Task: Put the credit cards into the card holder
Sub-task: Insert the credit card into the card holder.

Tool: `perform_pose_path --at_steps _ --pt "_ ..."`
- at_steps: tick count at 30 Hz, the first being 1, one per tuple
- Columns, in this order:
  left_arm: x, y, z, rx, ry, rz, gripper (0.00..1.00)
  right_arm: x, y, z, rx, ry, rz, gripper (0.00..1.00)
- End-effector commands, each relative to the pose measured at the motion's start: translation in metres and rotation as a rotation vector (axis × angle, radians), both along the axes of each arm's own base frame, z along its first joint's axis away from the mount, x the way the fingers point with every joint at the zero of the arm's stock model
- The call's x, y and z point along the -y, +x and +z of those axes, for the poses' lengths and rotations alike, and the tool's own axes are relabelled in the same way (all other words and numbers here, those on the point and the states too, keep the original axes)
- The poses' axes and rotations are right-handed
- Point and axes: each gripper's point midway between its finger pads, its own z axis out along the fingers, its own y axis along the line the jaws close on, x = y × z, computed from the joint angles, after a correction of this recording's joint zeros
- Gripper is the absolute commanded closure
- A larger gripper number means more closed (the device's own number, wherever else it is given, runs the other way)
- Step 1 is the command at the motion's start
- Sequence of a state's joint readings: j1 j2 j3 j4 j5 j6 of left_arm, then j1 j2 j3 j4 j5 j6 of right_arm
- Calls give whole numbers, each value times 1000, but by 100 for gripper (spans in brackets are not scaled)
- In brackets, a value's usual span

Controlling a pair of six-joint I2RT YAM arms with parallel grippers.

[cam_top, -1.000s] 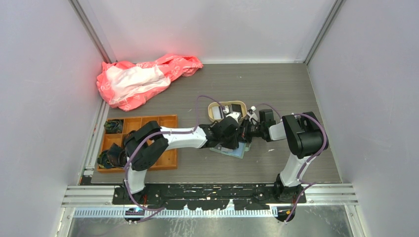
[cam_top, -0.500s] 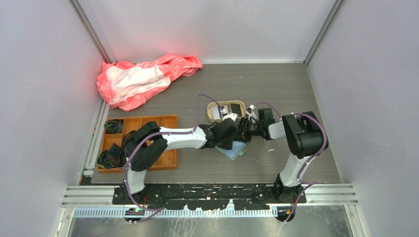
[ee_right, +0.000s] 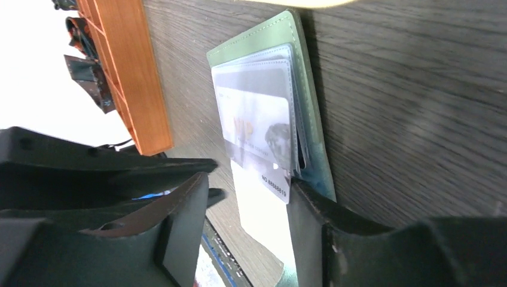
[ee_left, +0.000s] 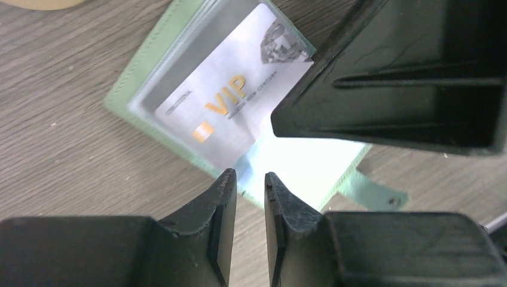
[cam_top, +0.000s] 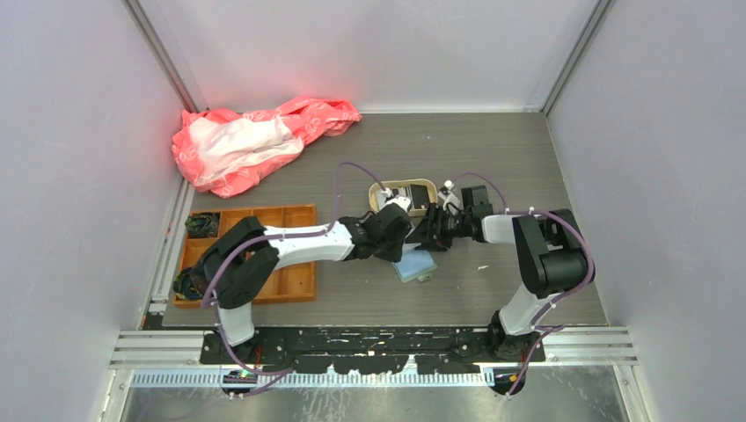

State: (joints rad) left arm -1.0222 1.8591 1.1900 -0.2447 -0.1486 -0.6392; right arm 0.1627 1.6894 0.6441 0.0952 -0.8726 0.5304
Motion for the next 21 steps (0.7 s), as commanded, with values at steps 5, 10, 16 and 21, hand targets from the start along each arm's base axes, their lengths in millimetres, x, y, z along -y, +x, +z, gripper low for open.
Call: perform_pose_path --at_steps 5,10,16,21 --pt "-28 22 63 107 -169 42 74 13 1 14 80 -118 26 39" --pt "-43 44 68 87 -302 76 72 19 2 15 45 -177 36 38" --pt "-31 60 60 54 -402 58 69 32 11 19 60 -274 8 39" --pt "-19 66 48 34 -450 67 67 45 15 19 76 -351 -13 33"
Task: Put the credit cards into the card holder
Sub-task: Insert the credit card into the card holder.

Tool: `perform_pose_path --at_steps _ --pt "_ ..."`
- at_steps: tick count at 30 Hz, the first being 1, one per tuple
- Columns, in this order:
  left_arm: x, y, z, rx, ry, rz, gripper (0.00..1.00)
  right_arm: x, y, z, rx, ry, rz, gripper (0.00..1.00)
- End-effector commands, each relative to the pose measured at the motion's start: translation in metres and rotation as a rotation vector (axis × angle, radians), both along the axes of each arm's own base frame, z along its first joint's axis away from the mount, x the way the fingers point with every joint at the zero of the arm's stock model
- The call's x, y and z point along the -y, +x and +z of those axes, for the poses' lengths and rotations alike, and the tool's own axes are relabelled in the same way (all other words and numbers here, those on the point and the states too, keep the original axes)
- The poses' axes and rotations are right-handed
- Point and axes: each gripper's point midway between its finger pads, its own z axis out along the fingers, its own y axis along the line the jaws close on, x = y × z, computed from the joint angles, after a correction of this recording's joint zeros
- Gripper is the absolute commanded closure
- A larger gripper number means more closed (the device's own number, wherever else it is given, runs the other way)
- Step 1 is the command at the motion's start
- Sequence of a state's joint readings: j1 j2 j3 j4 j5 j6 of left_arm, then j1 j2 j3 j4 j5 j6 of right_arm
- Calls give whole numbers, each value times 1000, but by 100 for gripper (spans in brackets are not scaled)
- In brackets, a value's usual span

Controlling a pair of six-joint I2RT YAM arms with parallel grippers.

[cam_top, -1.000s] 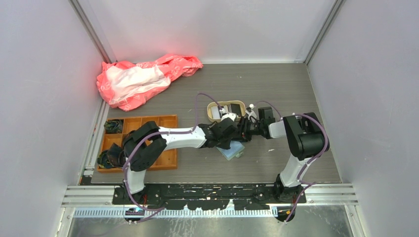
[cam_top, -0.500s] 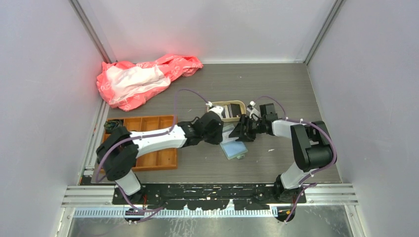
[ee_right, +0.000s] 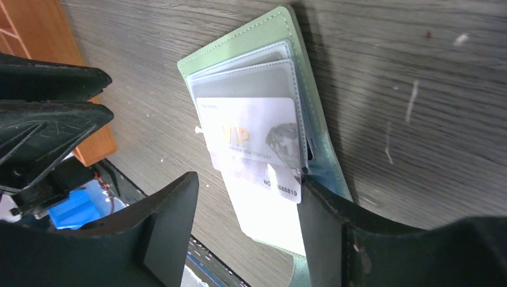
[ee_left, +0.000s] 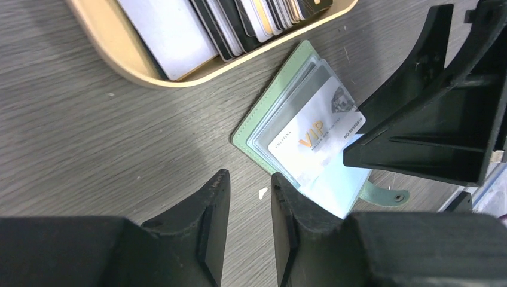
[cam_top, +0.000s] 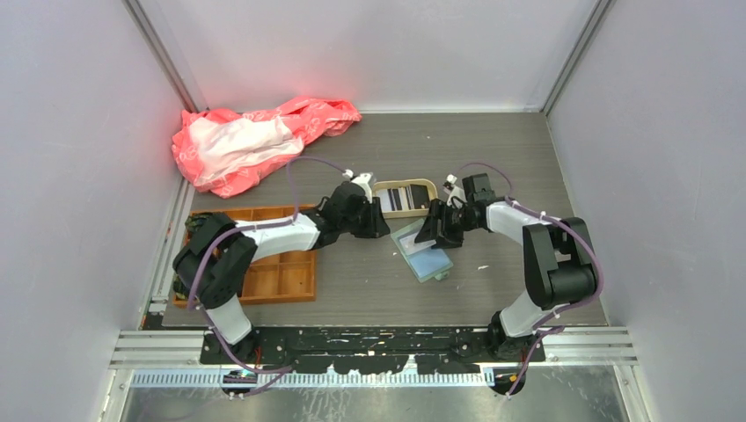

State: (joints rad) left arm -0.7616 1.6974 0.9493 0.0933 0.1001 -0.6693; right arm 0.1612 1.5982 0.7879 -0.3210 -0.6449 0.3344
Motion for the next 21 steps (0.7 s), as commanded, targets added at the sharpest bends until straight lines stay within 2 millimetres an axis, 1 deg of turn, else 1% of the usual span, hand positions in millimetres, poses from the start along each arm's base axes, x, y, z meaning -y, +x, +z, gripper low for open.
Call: perform_pose_path --at_steps 1,4,9,12,15,21 --pt "25 8 11 29 -126 -31 67 14 15 16 77 -81 -13 31" --pt "31 10 8 15 -147 -31 66 17 17 14 43 -71 -32 25" --pt "41 15 6 20 -204 -25 65 21 18 9 -53 -18 -82 24" --pt "46 15 3 11 -243 -23 64 28 20 7 -84 -20 -114 28" --pt "50 14 0 -4 -282 -9 62 35 21 6 -92 -37 -126 38" --pt "50 16 -9 -21 -284 21 60 48 24 12 -40 -106 -113 40"
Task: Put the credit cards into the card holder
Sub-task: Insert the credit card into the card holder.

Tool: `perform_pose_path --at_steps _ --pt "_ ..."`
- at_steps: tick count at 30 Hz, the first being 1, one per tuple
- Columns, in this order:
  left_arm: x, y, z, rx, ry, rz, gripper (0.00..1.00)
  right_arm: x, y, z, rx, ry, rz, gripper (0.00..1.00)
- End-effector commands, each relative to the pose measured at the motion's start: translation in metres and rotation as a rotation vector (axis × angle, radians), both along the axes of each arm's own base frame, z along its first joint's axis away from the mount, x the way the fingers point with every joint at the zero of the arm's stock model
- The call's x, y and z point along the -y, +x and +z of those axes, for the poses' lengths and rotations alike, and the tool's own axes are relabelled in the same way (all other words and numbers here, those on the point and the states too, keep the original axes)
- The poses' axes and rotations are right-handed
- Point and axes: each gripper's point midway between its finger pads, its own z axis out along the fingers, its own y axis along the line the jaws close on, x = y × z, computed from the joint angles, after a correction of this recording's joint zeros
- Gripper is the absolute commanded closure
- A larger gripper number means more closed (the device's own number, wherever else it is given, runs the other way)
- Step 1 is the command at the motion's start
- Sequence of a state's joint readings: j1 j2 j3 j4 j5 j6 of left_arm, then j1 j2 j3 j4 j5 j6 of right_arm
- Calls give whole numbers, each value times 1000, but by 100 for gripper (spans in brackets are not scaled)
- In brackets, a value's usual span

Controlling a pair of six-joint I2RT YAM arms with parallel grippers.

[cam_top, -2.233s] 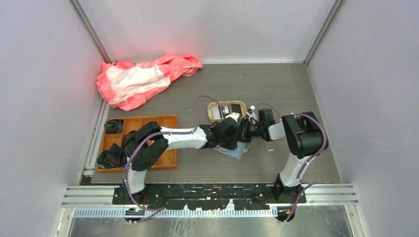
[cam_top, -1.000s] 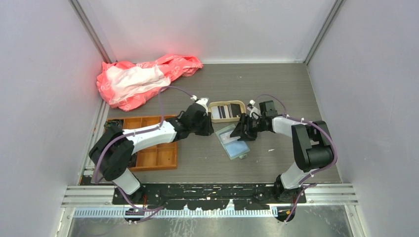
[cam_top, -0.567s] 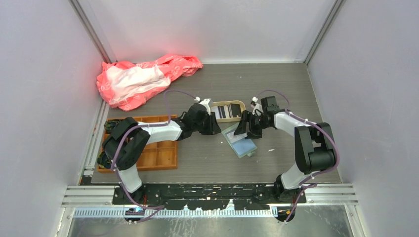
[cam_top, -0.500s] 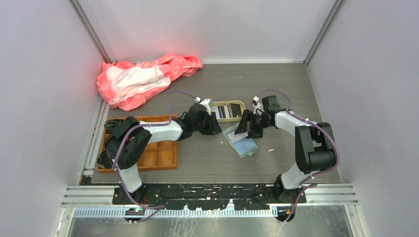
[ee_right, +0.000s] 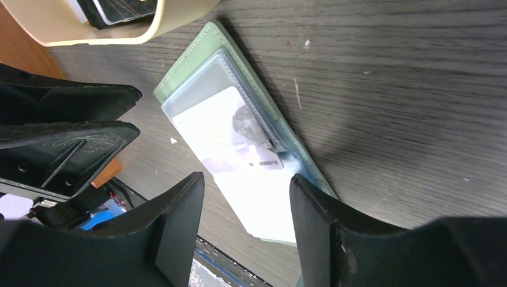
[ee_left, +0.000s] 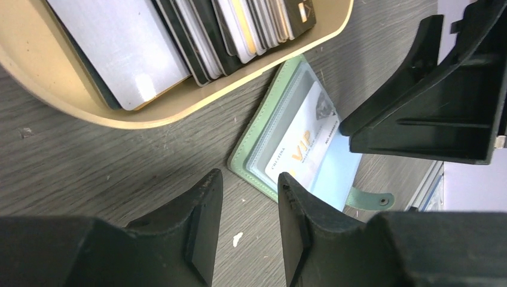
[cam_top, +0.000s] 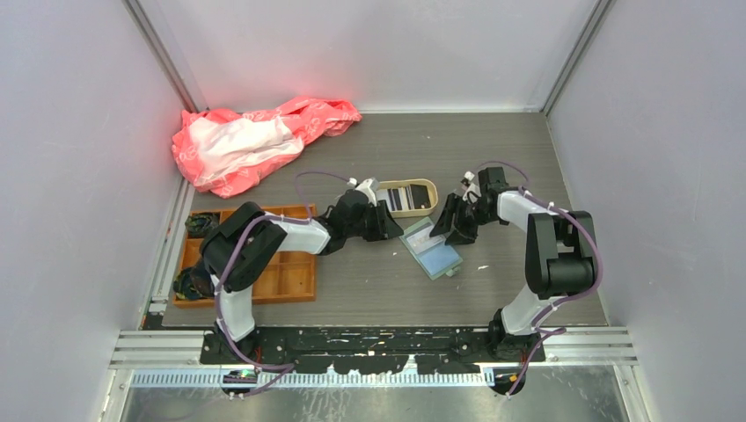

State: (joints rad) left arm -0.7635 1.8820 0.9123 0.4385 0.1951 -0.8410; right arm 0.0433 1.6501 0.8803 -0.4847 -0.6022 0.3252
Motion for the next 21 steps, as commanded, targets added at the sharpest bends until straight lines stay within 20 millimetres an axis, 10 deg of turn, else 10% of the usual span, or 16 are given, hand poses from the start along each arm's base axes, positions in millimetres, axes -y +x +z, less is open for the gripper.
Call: perform_pose_path --at_steps 1,4,11,21 --pt "11 6 15 38 -69 15 60 13 11 13 78 -82 20 40" --pt "13 3 10 33 -52 14 59 21 16 16 111 -126 21 43" --pt "9 3 2 47 4 36 60 18 6 5 49 -113 68 89" --pt "15 3 -7 63 33 -6 59 9 -5 -19 -79 -93 82 93"
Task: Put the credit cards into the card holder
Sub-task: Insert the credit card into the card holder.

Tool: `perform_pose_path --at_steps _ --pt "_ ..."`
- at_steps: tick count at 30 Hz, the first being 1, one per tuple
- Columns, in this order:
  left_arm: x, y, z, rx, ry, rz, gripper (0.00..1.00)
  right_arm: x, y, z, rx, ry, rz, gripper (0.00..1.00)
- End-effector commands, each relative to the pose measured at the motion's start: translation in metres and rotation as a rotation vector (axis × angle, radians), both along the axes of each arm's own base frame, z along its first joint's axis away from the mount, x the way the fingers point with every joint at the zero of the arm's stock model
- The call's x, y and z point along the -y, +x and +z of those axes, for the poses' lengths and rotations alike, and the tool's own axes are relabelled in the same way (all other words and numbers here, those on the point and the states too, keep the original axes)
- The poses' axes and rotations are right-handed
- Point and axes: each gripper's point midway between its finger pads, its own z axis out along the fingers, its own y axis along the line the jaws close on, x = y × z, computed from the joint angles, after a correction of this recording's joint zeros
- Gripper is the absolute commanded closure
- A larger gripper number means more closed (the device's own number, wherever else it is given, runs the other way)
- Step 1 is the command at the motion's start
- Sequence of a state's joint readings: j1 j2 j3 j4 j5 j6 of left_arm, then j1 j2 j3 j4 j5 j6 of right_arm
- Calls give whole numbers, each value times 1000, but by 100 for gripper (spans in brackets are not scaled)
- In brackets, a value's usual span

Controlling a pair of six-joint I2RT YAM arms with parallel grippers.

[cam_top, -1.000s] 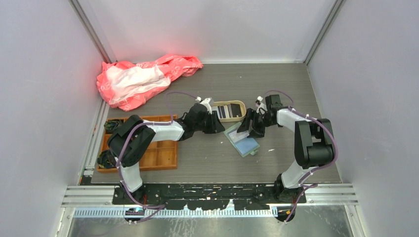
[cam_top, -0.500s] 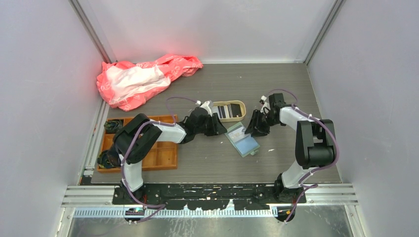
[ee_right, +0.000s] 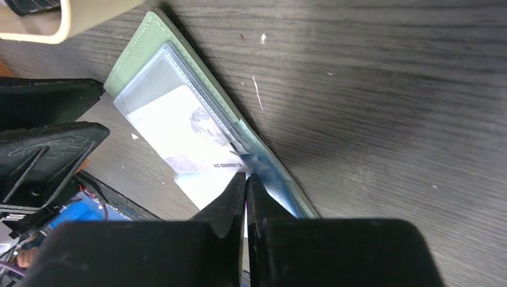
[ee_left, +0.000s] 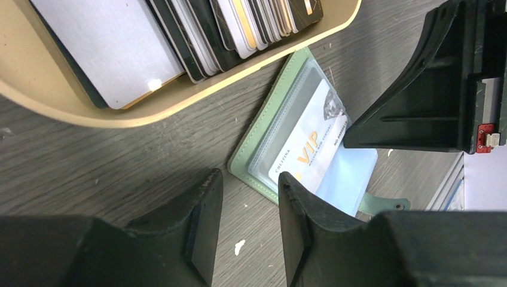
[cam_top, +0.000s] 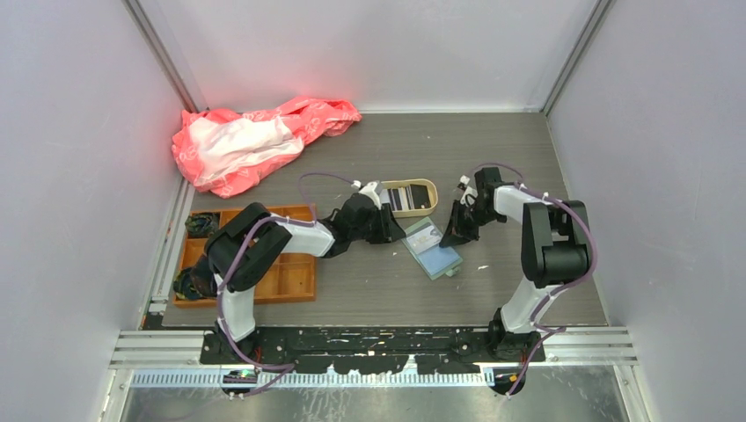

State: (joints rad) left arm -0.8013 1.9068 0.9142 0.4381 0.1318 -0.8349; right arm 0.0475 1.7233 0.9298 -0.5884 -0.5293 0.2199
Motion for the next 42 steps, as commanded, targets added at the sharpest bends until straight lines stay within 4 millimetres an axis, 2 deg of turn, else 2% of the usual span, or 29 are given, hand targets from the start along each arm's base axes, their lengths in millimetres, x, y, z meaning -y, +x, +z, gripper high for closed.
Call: perform_pose_path --at_steps 1,8,14,19,26,30,32,34,36,37,38,41,42 --pt "11 7 4 49 -13 -26 60 -5 7 -1 -19 8 6 93" --pt "17 -10 -1 29 -14 -75 61 -17 32 -3 -35 84 37 91" --pt "21 -40 0 -13 -28 -105 62 -29 43 3 -23 167 93 90" --pt "23 -58 16 -15 -60 -112 62 -34 34 18 -4 217 181 88" --pt "-9 -62 54 84 -83 1 59 -22 8 66 194 194 419 82" --pt "-27 -45 80 190 -116 114 54 -15 21 82 388 103 433 75" --pt "-29 -40 89 215 -160 133 46 -11 35 87 502 44 405 58" --pt "-32 -36 87 169 -210 163 35 -8 47 79 569 8 364 41" --pt "-29 -33 83 114 -257 153 34 -10 46 65 500 24 331 45" --pt "-27 -32 76 64 -269 154 39 -13 44 59 448 39 319 52" --pt "-24 -32 70 21 -270 142 47 -14 44 53 414 33 315 57" --pt "-13 -37 55 -54 -224 91 55 -12 47 35 375 -37 320 83" --pt "-9 -37 53 -62 -213 77 57 -13 46 28 345 -45 322 89"
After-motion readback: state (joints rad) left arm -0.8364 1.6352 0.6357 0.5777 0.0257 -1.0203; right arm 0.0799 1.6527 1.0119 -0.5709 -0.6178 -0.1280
